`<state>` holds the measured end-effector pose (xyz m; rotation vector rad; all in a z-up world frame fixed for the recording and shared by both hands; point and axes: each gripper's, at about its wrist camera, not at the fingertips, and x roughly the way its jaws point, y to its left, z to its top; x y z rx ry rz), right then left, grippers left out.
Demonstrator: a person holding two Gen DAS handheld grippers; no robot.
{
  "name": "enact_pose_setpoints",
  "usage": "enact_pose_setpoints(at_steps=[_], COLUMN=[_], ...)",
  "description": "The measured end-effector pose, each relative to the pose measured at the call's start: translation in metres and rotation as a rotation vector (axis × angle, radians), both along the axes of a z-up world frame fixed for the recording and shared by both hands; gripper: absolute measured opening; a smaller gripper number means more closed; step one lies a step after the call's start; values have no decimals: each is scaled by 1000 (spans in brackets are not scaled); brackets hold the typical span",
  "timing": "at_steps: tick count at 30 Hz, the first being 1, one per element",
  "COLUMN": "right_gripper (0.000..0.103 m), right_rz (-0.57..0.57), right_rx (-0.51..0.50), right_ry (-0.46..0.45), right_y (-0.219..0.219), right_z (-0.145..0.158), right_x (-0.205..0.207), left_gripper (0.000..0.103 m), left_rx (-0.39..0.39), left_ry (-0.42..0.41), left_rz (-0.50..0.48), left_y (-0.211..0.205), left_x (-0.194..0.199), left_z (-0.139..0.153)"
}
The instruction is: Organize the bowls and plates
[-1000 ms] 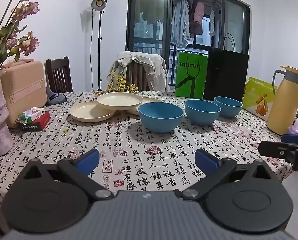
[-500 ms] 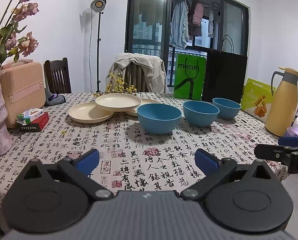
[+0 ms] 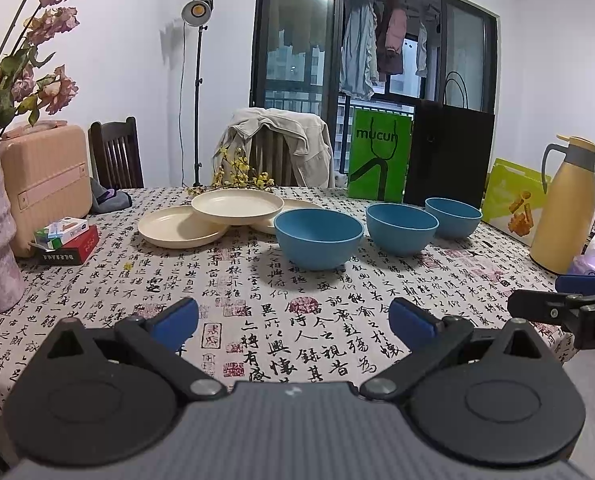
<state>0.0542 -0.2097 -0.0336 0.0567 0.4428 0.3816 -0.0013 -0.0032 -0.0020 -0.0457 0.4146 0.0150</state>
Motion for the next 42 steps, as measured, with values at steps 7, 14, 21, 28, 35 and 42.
enact_pose_setpoints(at_steps=[7,14,21,28,35,42], right_gripper=[103,103,103,103,103,103], right_rz=[-2,0,1,0,0,0], right_rx=[-1,0,-1,-6,-6,-6], right_ry=[-1,-1,-1,-6,-6,-7], right_y=[0,0,0,0,0,0], right_z=[0,-1,-1,0,1,1], right_x=[0,-1,-1,-1,-1,-1], left_gripper=[103,103,103,103,103,103], left_rx=[-1,-1,0,0,1,1], left_ry=[-1,-5,-7,-11,-12,-13], left_rz=[-1,1,2,3,1,5], left_y=[1,1,1,2,2,2], left_x=[0,0,-1,0,0,0], left_z=[1,1,2,3,3,4])
